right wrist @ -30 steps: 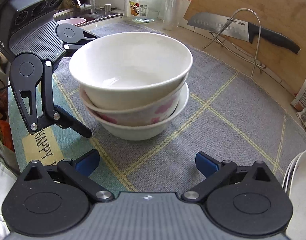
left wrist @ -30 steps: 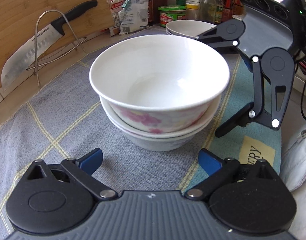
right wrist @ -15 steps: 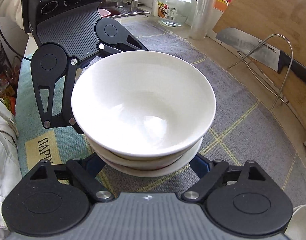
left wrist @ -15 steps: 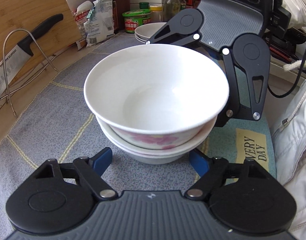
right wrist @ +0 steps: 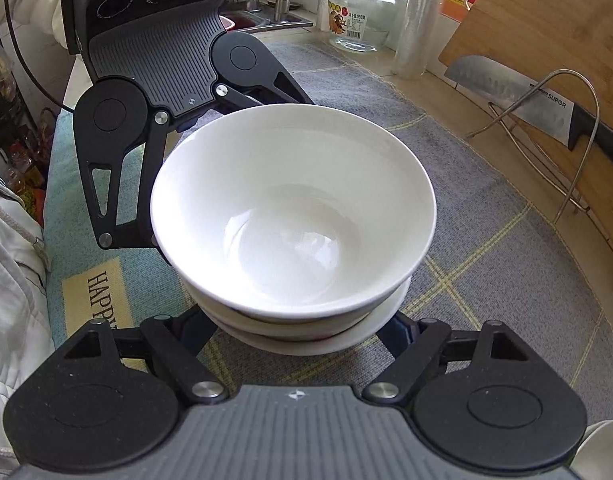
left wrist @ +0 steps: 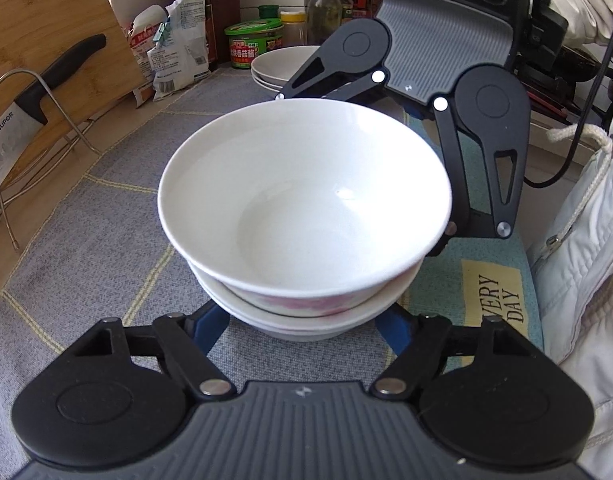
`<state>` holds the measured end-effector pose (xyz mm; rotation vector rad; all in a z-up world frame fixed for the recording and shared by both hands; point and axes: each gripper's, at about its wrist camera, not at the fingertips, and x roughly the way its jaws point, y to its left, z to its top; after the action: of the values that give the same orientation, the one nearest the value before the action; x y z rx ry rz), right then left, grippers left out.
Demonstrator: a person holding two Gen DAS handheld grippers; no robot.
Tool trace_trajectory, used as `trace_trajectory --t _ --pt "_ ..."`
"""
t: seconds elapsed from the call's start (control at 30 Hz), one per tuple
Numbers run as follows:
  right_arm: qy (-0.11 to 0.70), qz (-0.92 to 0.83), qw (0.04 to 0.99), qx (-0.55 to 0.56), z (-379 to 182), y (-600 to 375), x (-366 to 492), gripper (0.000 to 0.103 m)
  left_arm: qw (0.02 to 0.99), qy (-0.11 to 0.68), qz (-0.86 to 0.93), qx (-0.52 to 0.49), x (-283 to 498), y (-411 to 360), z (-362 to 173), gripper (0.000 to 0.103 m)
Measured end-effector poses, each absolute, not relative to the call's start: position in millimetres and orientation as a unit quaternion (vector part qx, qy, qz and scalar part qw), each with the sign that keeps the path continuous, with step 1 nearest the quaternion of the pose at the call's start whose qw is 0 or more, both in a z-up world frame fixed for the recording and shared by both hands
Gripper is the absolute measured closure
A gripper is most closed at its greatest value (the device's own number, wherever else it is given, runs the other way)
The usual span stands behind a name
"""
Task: Organize plates and bowls
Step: 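Lift the bowl stack with both grippers and carry it over the plate stack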
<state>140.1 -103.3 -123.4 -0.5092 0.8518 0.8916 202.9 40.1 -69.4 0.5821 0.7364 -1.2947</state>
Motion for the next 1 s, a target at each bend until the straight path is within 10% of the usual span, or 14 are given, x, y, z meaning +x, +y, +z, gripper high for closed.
trace_trajectory --t 1.0 --pt "0.398 0.420 0.779 -0.242 -102.2 -116.7 136.0 0.015 0.705 0.342 -0.563 0.263 193.0 24.8 -54.0 0.024"
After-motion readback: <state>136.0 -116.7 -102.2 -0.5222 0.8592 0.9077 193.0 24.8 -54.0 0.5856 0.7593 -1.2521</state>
